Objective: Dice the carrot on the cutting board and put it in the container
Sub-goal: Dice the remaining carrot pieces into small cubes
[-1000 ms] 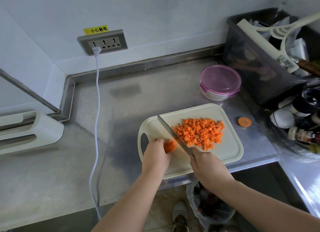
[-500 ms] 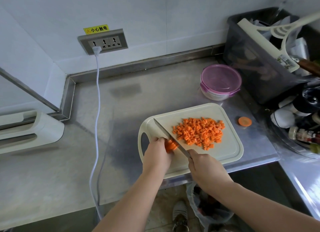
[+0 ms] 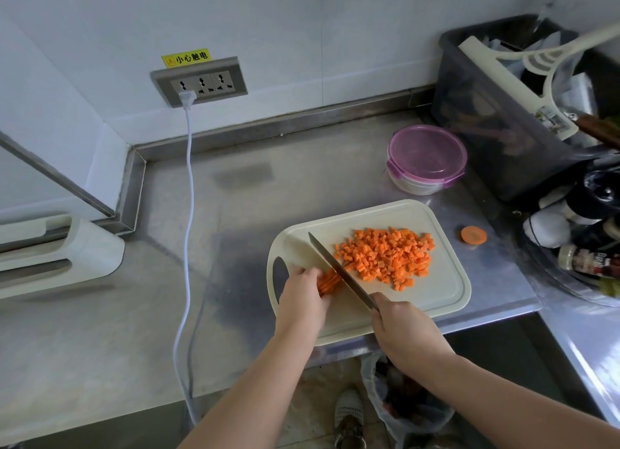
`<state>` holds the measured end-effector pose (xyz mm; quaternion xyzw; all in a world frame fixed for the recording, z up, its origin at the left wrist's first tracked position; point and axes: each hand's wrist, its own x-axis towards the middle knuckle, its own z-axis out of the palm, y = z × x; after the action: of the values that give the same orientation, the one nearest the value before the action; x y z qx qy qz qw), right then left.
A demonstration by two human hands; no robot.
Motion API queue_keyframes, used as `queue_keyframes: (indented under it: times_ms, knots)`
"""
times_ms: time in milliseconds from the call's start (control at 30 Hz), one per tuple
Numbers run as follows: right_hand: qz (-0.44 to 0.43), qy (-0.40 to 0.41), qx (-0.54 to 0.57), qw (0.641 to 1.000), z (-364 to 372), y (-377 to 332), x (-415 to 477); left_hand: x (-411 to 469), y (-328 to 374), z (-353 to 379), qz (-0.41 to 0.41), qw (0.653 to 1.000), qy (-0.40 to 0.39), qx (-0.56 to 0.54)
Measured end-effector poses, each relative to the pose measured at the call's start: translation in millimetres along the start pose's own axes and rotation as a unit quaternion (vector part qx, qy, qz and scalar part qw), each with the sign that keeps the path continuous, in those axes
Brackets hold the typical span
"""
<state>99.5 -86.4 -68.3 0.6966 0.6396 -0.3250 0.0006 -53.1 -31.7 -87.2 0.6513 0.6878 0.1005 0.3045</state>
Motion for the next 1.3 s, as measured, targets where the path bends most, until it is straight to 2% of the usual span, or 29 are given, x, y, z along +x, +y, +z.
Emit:
queue_keyframes:
  times_ms: [400, 567, 800, 1300]
  knots:
    - [0.011, 0.009, 0.041, 0.999, 3, -4, 2, -2, 5, 4, -0.005, 1.0, 0.022, 0.02]
    - [-0.02, 0.031, 0.007, 0.999, -9, -3, -2, -2, 5, 6, -0.006, 1.0, 0.029, 0.008]
    - [-0.034, 0.001, -0.038, 0.999, -4, -7, -4, -1, 7, 5, -0.012, 0.999, 0.029, 0.03]
    - [-0.006, -0.049, -0.09, 0.995, -2, -13, 1, 1, 0, 6, 0.001, 0.999, 0.034, 0.016]
